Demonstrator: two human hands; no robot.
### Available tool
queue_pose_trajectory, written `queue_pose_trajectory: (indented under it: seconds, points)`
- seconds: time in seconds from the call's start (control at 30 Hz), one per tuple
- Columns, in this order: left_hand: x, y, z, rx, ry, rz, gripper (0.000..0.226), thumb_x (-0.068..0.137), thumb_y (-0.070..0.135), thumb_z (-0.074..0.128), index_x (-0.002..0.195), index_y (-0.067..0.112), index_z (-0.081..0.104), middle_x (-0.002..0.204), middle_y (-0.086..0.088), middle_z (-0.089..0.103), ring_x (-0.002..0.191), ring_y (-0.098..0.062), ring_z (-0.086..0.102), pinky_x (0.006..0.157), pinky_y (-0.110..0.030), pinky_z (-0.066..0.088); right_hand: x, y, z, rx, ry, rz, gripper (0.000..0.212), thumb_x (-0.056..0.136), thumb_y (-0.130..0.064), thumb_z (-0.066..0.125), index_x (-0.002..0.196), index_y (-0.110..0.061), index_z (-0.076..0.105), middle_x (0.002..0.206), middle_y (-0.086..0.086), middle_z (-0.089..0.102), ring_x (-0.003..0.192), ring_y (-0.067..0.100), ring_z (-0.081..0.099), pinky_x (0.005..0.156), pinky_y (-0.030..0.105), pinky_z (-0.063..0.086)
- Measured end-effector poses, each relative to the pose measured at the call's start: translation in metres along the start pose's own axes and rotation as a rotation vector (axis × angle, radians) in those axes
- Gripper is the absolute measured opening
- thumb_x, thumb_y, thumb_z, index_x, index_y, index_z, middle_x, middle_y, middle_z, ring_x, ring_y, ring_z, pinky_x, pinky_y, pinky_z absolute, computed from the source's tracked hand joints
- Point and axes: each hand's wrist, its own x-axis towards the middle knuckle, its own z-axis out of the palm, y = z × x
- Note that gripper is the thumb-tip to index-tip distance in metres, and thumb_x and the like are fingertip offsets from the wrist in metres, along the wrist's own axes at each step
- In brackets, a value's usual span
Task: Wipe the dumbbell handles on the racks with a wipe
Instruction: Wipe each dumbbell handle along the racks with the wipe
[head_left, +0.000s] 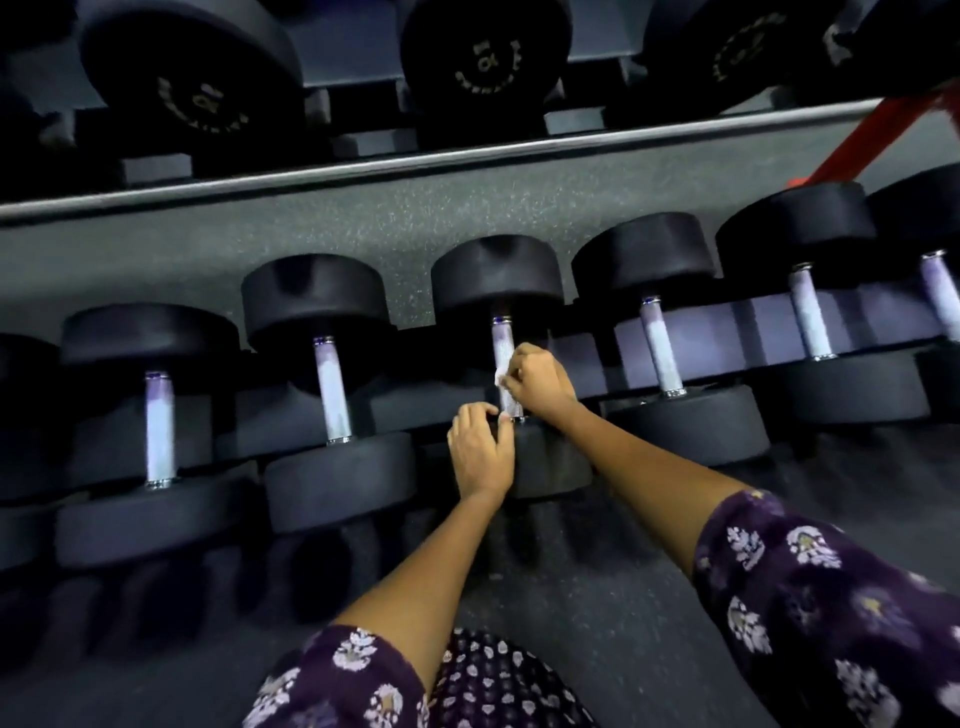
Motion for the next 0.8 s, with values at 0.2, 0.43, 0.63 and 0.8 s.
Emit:
queue_pose_trajectory:
  seconds: [0.2,0.43,0.63,0.8]
  points:
    - [-0.003,0.003,0.000,-0.005,0.015,-0.015,0.049,0.084,0.043,0.034,0.091,0.003,0.061,0.093,-0.013,0.060,0.091,-0.031,0.056,0.084,-0.036,0.038,-0.002,-0.001,-0.002,0.108,-0.009,0.000,0.011,0.080,-0.010,0.062,0.088,-0.004,0.055,0.089,0.014,0.063,0.082,0.033,0.059,0.061,0.030,0.036]
    - [-0.002,-0.005,0.001,0.037,0.019,0.012,0.043,0.084,0.040,0.036,0.090,0.005,0.060,0.093,-0.011,0.060,0.091,-0.031,0.056,0.088,-0.043,0.042,0.013,-0.009,0.001,0.133,0.064,0.115,0.008,0.079,-0.010,0.063,0.083,-0.003,0.067,0.094,0.017,0.063,0.086,0.036,0.060,0.069,0.035,0.044]
    - [0.001,-0.007,0.002,0.056,0.006,0.035,0.041,0.083,0.039,0.037,0.092,0.007,0.060,0.095,-0.010,0.060,0.093,-0.031,0.056,0.090,-0.044,0.041,0.013,-0.009,0.001,0.232,0.048,0.257,0.006,0.078,-0.006,0.060,0.084,-0.010,0.060,0.089,0.015,0.067,0.083,0.032,0.061,0.069,0.036,0.049]
    - [0.002,-0.010,0.004,0.024,0.019,0.033,0.043,0.083,0.041,0.037,0.094,0.006,0.060,0.097,-0.009,0.059,0.094,-0.028,0.055,0.089,-0.033,0.033,0.016,-0.010,-0.003,0.160,0.008,0.147,0.004,0.079,-0.006,0.061,0.081,-0.004,0.063,0.092,0.015,0.065,0.085,0.031,0.060,0.068,0.033,0.044]
